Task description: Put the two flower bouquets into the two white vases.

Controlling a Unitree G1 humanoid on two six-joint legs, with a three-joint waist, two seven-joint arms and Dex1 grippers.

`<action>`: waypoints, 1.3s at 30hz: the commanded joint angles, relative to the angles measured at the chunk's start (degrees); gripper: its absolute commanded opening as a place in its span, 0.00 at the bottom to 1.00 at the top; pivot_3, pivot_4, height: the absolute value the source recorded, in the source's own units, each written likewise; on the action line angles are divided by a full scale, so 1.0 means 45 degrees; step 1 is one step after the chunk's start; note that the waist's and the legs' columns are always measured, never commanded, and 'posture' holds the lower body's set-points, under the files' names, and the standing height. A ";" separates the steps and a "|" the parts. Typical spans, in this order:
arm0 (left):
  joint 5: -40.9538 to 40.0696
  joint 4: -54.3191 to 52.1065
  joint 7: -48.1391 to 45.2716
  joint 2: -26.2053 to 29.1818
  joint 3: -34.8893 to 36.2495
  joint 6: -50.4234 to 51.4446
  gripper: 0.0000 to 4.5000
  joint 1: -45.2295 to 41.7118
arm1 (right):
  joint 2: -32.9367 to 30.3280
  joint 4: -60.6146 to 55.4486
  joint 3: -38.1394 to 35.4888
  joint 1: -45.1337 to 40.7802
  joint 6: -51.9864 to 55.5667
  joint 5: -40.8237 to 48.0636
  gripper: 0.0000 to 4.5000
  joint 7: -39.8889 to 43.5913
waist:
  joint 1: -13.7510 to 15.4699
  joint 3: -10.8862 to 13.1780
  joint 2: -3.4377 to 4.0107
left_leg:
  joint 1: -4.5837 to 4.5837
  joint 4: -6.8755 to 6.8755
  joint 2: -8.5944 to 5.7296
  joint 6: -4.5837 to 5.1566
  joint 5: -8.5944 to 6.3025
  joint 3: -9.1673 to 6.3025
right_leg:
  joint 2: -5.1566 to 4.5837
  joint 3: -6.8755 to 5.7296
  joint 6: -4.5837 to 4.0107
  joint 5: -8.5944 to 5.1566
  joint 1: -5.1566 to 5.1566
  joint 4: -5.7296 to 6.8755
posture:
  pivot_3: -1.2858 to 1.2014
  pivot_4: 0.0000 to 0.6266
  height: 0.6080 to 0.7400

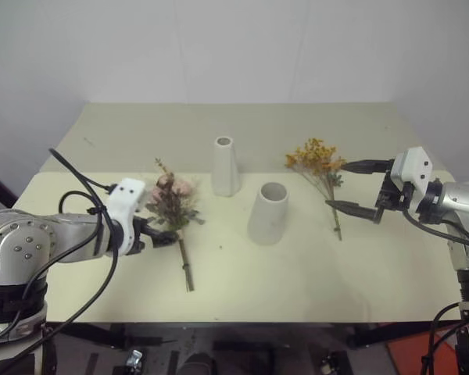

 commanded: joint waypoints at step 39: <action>-0.5439 0.3324 0.9687 0.1241 -0.4315 -0.6683 0.00 -0.0452 | -0.0324 -0.0447 -0.1054 0.0414 0.0424 0.1571 1.00 0.1581 | 0.0052 -0.0001 0.0001 | 0.0009 -0.0015 -0.0033 -0.0075 0.0043 0.0013 | -0.0009 0.0034 -0.0002 0.0002 -0.0005 0.0004 | 0.52 0.24 1.00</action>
